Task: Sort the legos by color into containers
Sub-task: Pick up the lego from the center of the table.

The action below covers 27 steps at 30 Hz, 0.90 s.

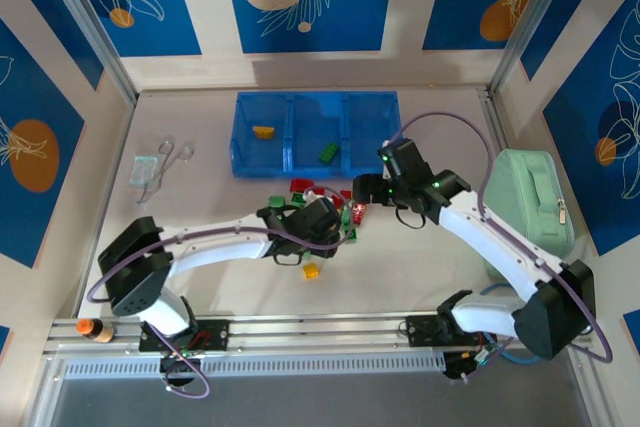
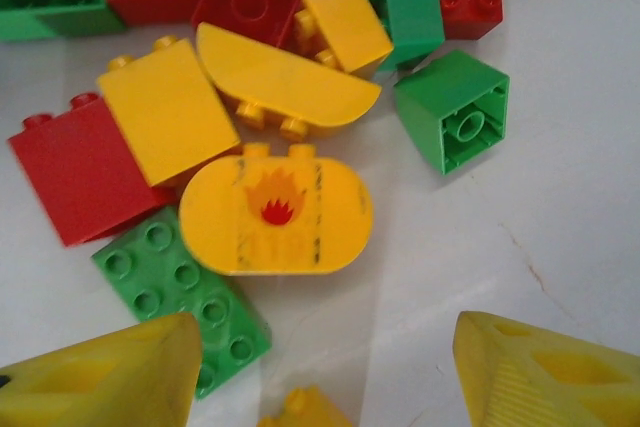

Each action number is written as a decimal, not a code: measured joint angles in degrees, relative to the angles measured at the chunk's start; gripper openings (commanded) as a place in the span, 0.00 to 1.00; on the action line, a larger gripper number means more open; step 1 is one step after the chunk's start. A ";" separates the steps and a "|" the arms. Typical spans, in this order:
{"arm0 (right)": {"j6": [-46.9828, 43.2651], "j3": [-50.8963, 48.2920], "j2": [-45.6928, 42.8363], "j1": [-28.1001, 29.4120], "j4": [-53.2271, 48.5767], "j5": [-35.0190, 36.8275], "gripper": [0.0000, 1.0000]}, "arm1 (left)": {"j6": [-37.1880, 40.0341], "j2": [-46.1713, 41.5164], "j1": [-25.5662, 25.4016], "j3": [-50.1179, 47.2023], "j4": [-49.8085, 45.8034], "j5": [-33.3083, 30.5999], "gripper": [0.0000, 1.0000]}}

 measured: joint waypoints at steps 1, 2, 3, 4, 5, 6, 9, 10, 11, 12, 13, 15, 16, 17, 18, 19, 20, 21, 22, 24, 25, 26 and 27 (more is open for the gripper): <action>0.17 -0.66 -1.29 -0.74 0.04 0.02 0.87 | 0.28 1.29 0.00 1.20 -0.35 0.00 0.69; 0.35 -1.38 -2.62 -1.62 0.02 0.02 0.88 | 0.79 2.43 0.02 2.19 -0.59 0.00 0.70; 0.55 -1.88 -3.67 -2.27 0.00 -0.02 0.88 | 1.22 3.43 0.07 3.15 -1.05 0.00 0.70; 0.59 -2.54 -4.87 -3.10 0.02 -0.04 0.89 | 1.55 4.46 0.20 4.17 -1.46 -0.02 0.71; 0.59 -3.17 -5.92 -3.89 0.02 -0.20 0.89 | 1.68 5.33 0.39 5.05 -1.88 -0.02 0.71; 0.61 -3.63 -6.64 -4.44 -0.02 -0.24 0.89 | 1.81 6.21 0.61 5.84 -2.19 0.00 0.72; 0.66 -5.03 -8.17 -5.95 -0.04 -0.55 0.89 | 2.67 8.48 1.22 7.76 -3.19 0.02 0.74; 0.76 -5.38 -8.37 -6.19 -0.07 -0.72 0.89 | 2.80 9.16 1.46 8.28 -3.63 0.02 0.74; 0.81 -5.73 -8.59 -6.38 -0.04 -0.92 0.89 | 2.99 9.88 1.70 8.81 -4.00 0.00 0.75; 0.83 -5.99 -8.74 -6.47 -0.04 -1.09 0.89 | 3.06 10.38 1.88 9.16 -4.39 -0.15 0.76; 0.85 -6.32 -8.98 -6.60 -0.04 -1.31 0.89 | 3.13 10.88 2.05 9.40 -4.85 -0.35 0.77; 1.01 -6.82 -9.31 -6.78 -0.04 -1.55 0.89 | 3.17 11.50 2.23 9.66 -5.73 -0.66 0.77; 1.03 -7.06 -9.42 -6.88 -0.02 -1.57 0.89 | 3.15 11.67 2.29 9.75 -6.05 -0.79 0.78; 1.03 -7.23 -9.53 -6.93 0.00 -1.66 0.89 | 3.15 11.85 2.32 9.79 -6.27 -1.03 0.78; 1.05 -7.34 -9.60 -7.04 0.02 -1.73 0.89 | 3.15 11.98 2.38 9.81 -6.40 -1.07 0.78; 1.05 -7.52 -9.70 -7.04 0.07 -1.77 0.89 | 3.15 12.09 2.43 9.84 -6.43 -1.09 0.78; 1.05 -7.74 -9.79 -7.04 0.17 -1.79 0.89 | 3.15 12.15 2.49 9.84 -6.43 -1.16 0.78; 1.07 -7.89 -9.81 -7.04 0.17 -1.84 0.89 | 3.15 12.24 2.54 9.84 -6.43 -1.25 0.78; 1.07 -8.07 -9.81 -7.04 0.22 -1.95 0.89 | 3.15 12.41 2.60 9.84 -6.40 -1.29 0.78; 1.22 -8.28 -9.81 -7.04 0.24 -1.99 0.89 | 3.17 13.07 2.69 10.01 -6.51 -1.51 0.78; 1.25 -8.44 -9.84 -7.08 0.35 -2.01 0.89 | 3.17 13.42 2.71 10.38 -6.91 -1.68 0.78; 1.25 -8.52 -9.84 -7.10 0.39 -2.03 0.89 | 3.17 13.66 2.73 10.78 -7.23 -1.73 0.78; 1.25 -8.61 -9.84 -7.13 0.44 -2.14 0.89 | 3.17 13.86 2.73 11.10 -7.28 -1.75 0.78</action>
